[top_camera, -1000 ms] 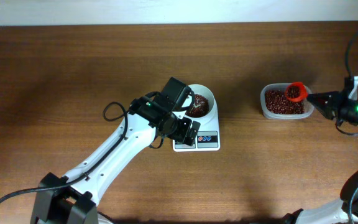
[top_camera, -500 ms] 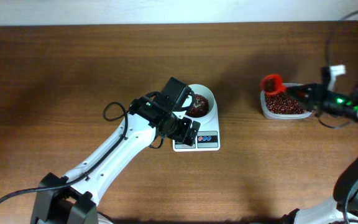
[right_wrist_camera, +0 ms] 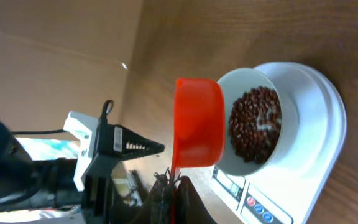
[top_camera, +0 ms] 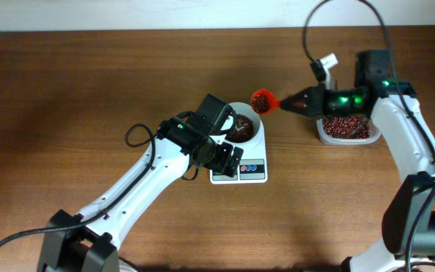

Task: Scoop item into bowl and weigh 50g on scale
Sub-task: 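Carry the filled scoop left over the white bowl, then tilt the scoop with the right gripper to pour beans into the bowl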

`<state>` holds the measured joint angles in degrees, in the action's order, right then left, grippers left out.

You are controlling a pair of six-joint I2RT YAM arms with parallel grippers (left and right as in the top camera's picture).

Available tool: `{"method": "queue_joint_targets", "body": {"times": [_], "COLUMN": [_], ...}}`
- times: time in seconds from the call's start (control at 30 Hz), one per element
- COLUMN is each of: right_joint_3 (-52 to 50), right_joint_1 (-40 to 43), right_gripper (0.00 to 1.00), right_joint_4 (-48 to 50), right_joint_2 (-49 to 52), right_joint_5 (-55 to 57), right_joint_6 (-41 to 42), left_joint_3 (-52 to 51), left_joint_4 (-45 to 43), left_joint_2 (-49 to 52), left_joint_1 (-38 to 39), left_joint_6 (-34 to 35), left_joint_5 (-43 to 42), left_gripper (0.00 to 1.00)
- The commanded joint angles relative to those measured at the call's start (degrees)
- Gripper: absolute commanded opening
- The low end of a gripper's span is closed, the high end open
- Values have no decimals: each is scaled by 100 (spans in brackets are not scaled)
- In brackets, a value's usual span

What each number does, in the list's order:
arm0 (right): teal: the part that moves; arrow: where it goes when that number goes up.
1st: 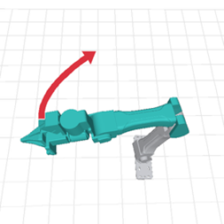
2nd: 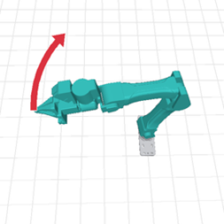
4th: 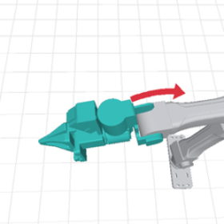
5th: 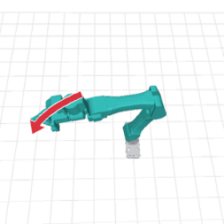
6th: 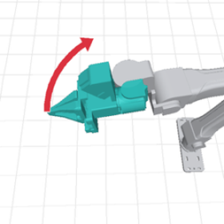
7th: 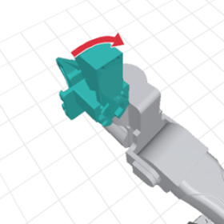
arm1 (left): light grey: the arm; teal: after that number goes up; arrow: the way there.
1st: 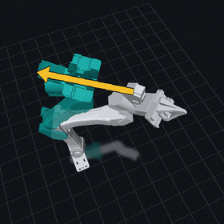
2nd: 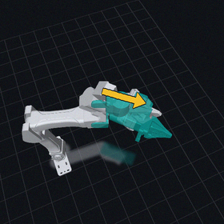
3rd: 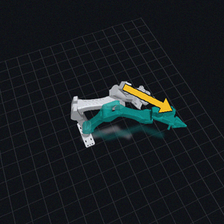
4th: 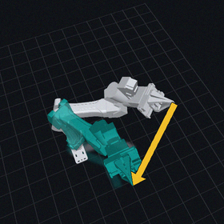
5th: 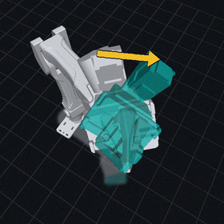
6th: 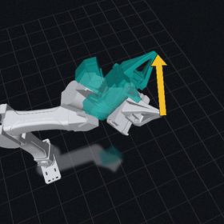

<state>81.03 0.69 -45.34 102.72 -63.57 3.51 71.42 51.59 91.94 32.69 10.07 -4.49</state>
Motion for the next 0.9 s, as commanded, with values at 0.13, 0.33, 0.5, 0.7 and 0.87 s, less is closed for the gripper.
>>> {"method": "queue_joint_targets", "body": {"times": [0.13, 0.33, 0.5, 0.7, 0.87], "right_joint_3": [1088, 1257, 1257, 1257, 1257], "right_joint_1": [-785, -1248, -1482, -1508, -1600], "right_gripper": [4, 4, 4, 4, 4], "right_joint_4": [-686, -975, -874, -846, -809], "right_joint_2": [-68, -76, -76, -76, -76], "right_joint_5": [2127, 3182, 3305, 3558, 3526], "right_joint_6": [-334, -673, -1084, -1187, -1246], "left_joint_3": [-2, -2, -2, -2, -2], "left_joint_4": [9, 7, 9, 7, 7], "left_joint_2": [42, 42, 42, 42, 42], "left_joint_1": [17, 17, 17, 17, 17], "left_joint_6": [-94, -94, -94, -94, -94], "left_joint_5": [-2, -2, -2, -2, -2], "left_gripper": [99, 99, 99, 99, 99]}}
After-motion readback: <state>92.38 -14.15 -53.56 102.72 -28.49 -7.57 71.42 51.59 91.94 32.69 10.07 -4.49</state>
